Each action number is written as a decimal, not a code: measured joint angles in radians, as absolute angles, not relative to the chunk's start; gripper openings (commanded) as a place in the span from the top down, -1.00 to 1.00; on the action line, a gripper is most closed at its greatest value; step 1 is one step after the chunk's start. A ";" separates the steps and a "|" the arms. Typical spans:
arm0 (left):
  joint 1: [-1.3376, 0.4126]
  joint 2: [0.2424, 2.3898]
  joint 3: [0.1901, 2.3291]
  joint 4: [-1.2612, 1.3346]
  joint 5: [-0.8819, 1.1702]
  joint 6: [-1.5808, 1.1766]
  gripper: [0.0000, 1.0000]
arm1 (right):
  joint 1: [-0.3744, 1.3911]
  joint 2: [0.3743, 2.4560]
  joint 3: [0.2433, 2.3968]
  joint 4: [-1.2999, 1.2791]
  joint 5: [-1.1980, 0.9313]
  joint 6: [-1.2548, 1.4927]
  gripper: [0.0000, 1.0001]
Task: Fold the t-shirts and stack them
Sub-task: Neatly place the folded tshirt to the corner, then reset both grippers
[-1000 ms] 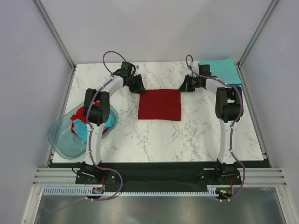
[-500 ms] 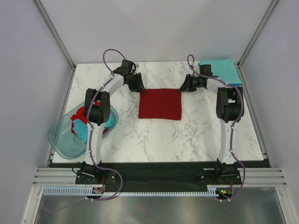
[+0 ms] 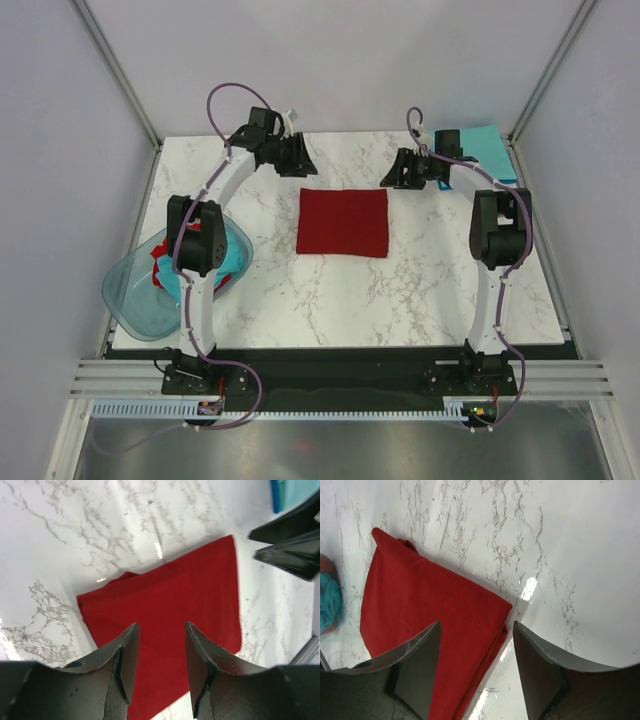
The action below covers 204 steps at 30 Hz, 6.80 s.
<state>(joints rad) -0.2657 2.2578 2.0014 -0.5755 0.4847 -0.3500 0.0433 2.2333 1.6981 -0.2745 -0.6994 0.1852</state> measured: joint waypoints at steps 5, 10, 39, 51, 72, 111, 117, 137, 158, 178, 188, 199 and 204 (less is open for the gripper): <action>-0.265 2.108 1.922 -0.568 0.509 -0.350 0.03 | 0.056 2.234 1.696 -0.310 -0.685 0.160 -0.45; -0.265 1.914 1.734 -0.565 0.508 -0.341 0.05 | 0.084 2.241 1.695 -0.334 -0.648 0.131 -0.51; -0.266 1.434 1.123 -0.577 0.465 -0.222 0.10 | 0.155 2.234 1.665 -0.440 -0.502 0.025 1.00; -0.277 1.358 1.092 -0.574 0.451 -0.218 0.10 | 0.170 2.069 1.658 -0.543 -0.194 -0.083 1.00; -0.289 1.348 1.089 -0.569 0.478 -0.217 0.10 | 0.144 1.984 1.690 -0.421 0.414 -0.527 1.00; -0.290 1.348 1.076 -0.566 0.499 -0.217 0.10 | -0.048 2.080 1.826 -0.145 0.347 -0.609 1.00; -0.290 1.348 1.075 -0.566 0.499 -0.217 0.10 | -0.054 2.069 1.805 -0.111 0.325 -0.589 1.00; -0.292 1.348 1.073 -0.566 0.490 -0.217 0.10 | -0.111 2.083 1.840 -0.055 0.260 -0.500 1.00; -0.294 1.348 1.073 -0.566 0.486 -0.217 0.10 | -0.173 2.291 1.970 0.007 0.260 -0.395 1.00; -0.302 1.348 1.057 -0.567 0.473 -0.217 0.09 | -0.204 2.349 2.015 0.041 0.343 -0.194 -0.34; -0.305 1.333 1.057 -0.565 0.484 -0.215 0.10 | -0.183 2.055 1.849 -0.206 0.237 0.012 -0.96; -0.305 1.128 1.040 -0.427 0.606 -0.228 -0.08 | 0.107 1.431 1.470 -0.485 0.057 0.280 -0.96; -0.305 1.020 1.040 -0.371 0.634 -0.287 -1.00 | 0.103 1.218 1.305 -0.538 -0.101 0.368 -0.96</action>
